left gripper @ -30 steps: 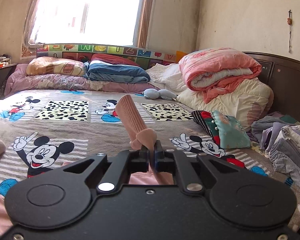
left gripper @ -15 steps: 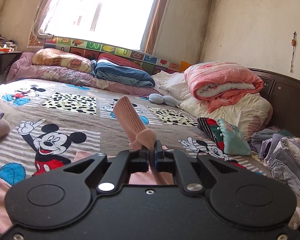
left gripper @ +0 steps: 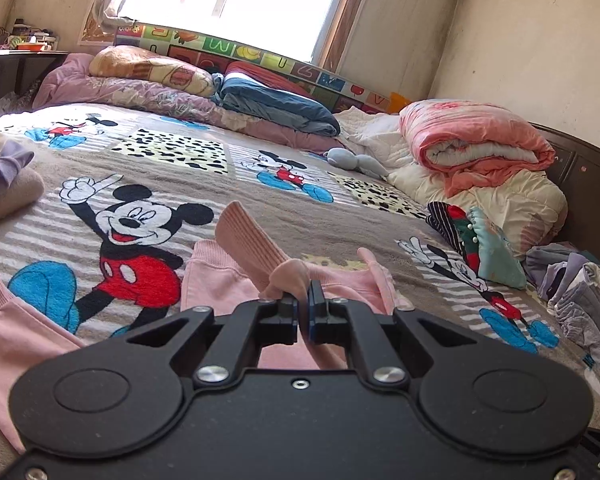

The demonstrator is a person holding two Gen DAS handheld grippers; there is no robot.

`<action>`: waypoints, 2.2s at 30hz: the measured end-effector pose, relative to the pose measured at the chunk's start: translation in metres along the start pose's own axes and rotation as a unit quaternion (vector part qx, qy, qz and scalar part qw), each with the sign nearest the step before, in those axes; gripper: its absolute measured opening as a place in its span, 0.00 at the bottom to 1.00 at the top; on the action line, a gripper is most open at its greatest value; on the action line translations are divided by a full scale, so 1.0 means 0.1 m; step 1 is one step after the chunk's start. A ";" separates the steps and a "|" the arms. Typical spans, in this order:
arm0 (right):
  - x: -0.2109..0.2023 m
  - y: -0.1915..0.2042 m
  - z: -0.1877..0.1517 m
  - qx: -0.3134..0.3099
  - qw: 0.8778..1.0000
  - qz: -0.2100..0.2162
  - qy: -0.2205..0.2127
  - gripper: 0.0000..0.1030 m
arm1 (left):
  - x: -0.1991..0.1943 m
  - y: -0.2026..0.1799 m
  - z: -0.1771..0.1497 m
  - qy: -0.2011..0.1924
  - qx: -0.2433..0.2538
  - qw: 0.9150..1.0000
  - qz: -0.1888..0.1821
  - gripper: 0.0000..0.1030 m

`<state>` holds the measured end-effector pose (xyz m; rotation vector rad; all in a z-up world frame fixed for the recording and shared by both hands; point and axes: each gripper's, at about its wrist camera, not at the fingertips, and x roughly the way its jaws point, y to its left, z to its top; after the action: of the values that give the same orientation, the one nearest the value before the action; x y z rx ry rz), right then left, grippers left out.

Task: Fold clothes
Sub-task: 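Carry the raised half over the other half with the left gripper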

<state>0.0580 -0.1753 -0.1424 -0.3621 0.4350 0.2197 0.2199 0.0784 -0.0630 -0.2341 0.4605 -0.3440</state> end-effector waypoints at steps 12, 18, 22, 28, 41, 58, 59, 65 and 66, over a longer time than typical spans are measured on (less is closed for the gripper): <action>-0.06 -0.01 -0.02 -0.010 1.000 -0.005 0.000 0.44 | 0.21 0.01 -0.29 0.068 0.064 0.993 0.075 0.03; -0.24 0.10 0.04 -0.059 0.997 0.014 -0.045 0.44 | 0.22 0.00 -0.29 0.070 0.064 0.993 0.073 0.03; -0.18 0.13 0.10 -0.043 0.997 0.038 -0.057 0.56 | 0.21 0.00 -0.27 0.063 0.059 0.993 0.080 0.03; -0.05 0.12 0.15 -0.009 0.995 0.080 -0.050 0.55 | 0.15 -0.02 -0.25 0.044 0.062 0.994 0.077 0.03; -0.10 0.14 0.10 0.006 0.990 0.141 -0.009 0.51 | 0.13 0.01 -0.25 0.037 0.048 0.994 0.092 0.03; -0.13 -0.05 0.22 0.015 0.987 0.156 -0.029 0.58 | 0.11 0.34 -0.24 0.064 -0.073 0.993 0.062 0.18; -0.05 -0.04 0.21 0.021 0.985 0.173 -0.008 0.58 | 0.10 0.37 -0.23 0.063 -0.084 0.993 0.060 0.19; 0.01 0.01 0.26 0.000 0.980 0.201 0.013 0.64 | 0.02 0.66 -0.22 0.063 -0.186 0.980 0.032 0.21; 0.03 -0.01 0.28 0.002 0.978 0.207 0.013 0.63 | 0.01 0.69 -0.21 0.062 -0.198 0.978 0.031 0.22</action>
<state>0.0713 -0.1649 -0.1193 -0.2666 0.5345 0.6194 0.2297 0.1383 -0.1027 -0.5878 0.6565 -0.2035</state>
